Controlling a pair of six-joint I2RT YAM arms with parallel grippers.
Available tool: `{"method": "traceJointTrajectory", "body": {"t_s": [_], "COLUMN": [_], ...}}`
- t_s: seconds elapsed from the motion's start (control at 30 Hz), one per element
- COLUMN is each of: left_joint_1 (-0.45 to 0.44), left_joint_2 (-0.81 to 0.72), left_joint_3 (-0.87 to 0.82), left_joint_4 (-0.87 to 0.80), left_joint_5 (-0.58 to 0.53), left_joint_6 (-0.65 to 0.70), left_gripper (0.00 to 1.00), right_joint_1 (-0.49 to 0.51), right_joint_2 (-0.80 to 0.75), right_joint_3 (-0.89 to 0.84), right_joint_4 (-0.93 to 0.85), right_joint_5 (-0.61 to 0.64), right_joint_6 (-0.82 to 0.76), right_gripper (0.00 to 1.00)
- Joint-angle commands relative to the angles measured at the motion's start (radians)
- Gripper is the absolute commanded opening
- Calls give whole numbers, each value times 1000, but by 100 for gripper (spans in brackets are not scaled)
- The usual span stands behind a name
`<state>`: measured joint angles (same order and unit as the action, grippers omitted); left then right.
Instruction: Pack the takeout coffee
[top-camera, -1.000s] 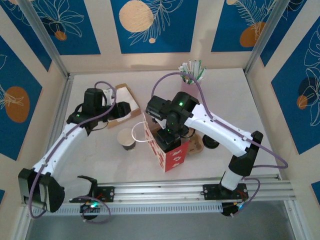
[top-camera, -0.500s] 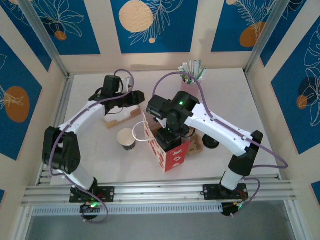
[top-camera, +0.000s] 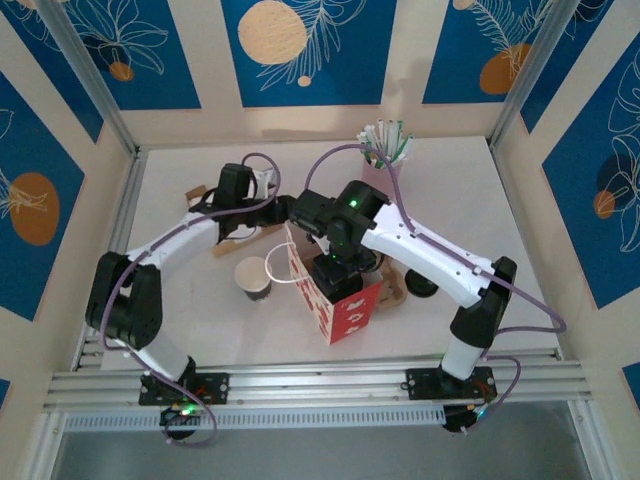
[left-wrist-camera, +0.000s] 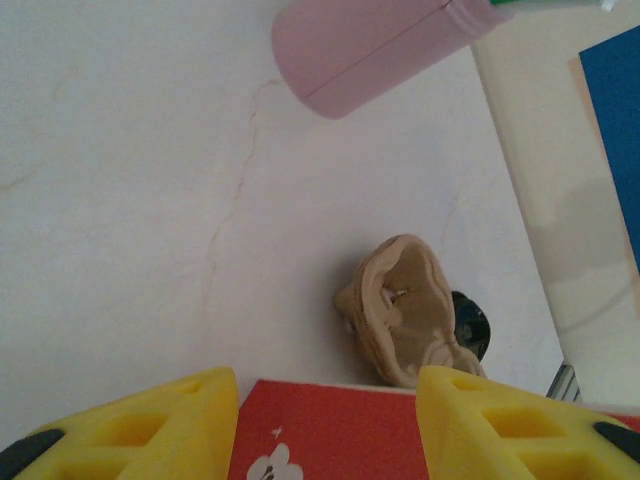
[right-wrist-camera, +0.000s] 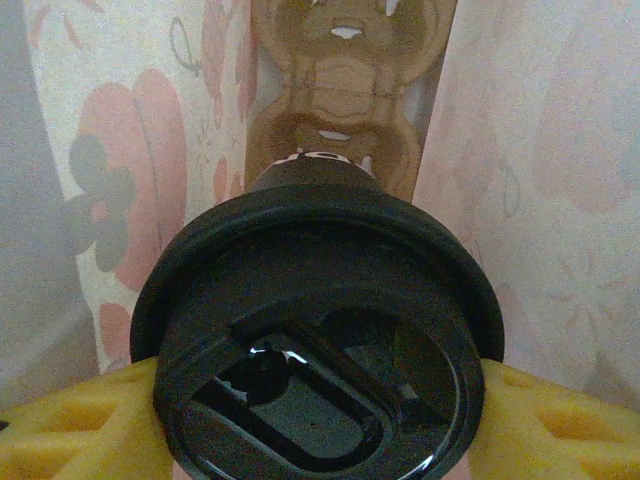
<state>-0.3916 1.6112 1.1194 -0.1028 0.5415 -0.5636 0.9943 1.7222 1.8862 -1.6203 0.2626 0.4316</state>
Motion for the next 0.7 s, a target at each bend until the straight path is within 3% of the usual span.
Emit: {"method": "traceJointTrajectory", "body": {"t_s": [0.0, 0.67], "left_joint_1": [-9, -12], "left_joint_2": [-60, -102], "left_joint_3": [-24, -109], "left_joint_4": [46, 86], "left_joint_5": [13, 22], "left_joint_6": [-8, -28], "left_gripper": [50, 50], "right_joint_1": [-2, -10], "right_joint_2": [14, 57], "right_joint_3": [-1, -1], "right_joint_4": [-154, -154], "right_joint_5": [3, 38], "right_joint_6": [25, 61], "right_gripper": [58, 58]}}
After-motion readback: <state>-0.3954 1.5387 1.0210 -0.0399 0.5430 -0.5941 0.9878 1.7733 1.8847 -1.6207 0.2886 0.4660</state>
